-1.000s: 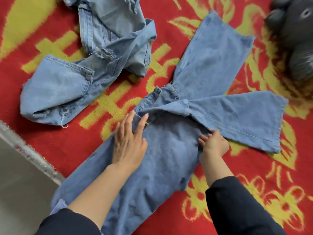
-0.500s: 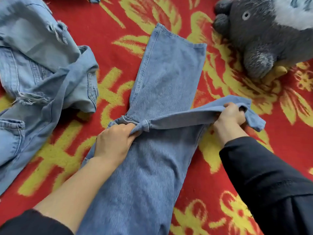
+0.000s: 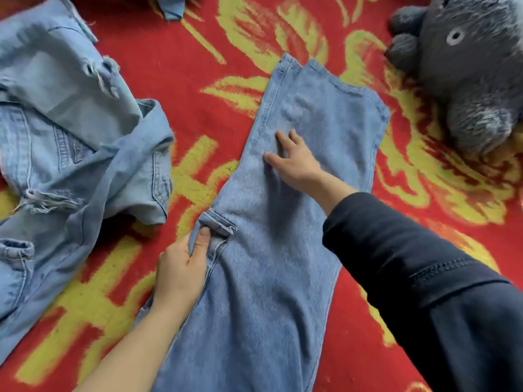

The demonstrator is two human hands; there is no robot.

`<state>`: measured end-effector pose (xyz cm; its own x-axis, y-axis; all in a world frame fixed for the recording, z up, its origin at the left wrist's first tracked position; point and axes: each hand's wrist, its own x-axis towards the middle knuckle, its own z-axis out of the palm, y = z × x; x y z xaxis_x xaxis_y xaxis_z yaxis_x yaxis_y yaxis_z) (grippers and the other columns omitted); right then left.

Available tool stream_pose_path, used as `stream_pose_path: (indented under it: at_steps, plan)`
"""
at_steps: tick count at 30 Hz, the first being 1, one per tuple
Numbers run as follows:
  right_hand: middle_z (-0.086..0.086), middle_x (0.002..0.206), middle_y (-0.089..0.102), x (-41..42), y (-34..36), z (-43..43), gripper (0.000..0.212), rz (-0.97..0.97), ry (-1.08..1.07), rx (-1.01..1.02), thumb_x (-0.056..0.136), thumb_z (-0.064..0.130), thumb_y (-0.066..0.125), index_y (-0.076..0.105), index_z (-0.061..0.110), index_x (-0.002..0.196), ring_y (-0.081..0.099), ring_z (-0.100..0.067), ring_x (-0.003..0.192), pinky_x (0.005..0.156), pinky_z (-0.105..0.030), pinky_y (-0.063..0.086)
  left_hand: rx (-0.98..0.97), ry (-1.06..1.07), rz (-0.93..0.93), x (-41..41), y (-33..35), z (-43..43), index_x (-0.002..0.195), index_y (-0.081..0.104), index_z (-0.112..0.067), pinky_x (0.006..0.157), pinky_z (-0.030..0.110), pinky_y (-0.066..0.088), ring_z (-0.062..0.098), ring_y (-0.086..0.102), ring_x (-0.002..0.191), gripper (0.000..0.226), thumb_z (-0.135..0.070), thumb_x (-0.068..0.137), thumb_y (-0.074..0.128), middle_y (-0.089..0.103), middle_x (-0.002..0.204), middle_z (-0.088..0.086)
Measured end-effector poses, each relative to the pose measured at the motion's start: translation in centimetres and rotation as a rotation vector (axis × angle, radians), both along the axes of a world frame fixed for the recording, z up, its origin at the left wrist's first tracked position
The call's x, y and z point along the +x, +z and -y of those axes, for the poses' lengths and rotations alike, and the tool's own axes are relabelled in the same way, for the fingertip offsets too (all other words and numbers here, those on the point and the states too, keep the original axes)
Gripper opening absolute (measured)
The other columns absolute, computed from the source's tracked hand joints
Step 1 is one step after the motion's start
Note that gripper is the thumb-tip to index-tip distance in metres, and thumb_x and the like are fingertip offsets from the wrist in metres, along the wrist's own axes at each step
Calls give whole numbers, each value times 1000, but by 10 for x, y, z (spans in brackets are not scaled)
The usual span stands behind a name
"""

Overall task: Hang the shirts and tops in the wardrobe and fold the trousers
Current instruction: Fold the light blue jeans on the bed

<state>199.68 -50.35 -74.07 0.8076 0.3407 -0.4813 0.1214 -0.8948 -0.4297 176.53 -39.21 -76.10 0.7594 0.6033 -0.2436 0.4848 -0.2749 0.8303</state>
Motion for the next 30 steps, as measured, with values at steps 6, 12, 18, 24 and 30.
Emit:
stream_pose_path:
  at_steps: [6, 12, 18, 24, 30]
  plan:
    - [-8, 104, 55, 20, 5, -6, 23, 184, -157, 64, 83, 37, 55, 57, 16, 92, 53, -29, 101, 78, -32, 41, -443, 86, 34, 3, -12, -17, 52, 52, -8, 51, 26, 27, 12, 36, 55, 50, -44, 83, 68, 44, 54, 0]
    - [-16, 133, 47, 43, 6, -23, 41, 221, -167, -14, 86, 42, 53, 51, 10, 112, 43, -31, 124, 91, -37, 42, -621, 114, -46, 14, -26, -38, 79, 60, 7, 69, 36, 30, 21, 42, 72, 88, -77, 55, 72, 52, 78, 10]
    - [-20, 140, 41, 56, 1, -36, 65, 249, -187, -141, 92, 38, 51, 27, 5, 143, 43, -37, 127, 97, -39, 40, -212, -35, -170, 25, -18, -41, 60, 67, -17, 62, 23, 40, 7, 54, 58, 24, -29, 80, 72, 61, 55, -6]
    - [-15, 124, 56, 74, -5, -34, 66, 241, -215, -111, 92, 37, 49, 24, 6, 145, 55, -33, 109, 76, -34, 40, 244, -478, 62, 53, -35, -63, 151, 19, -19, 115, 14, -6, 16, 3, 145, 77, -57, 90, 46, -9, 157, 7]
    - [-21, 140, 32, 80, -6, -62, 71, 360, -121, -226, 87, 56, 54, 34, 8, 136, 34, -39, 130, 94, -47, 40, 288, -589, -211, 53, -43, -71, 140, -28, -47, 86, 9, -36, 3, -29, 128, 77, -75, 84, 17, -53, 115, -20]
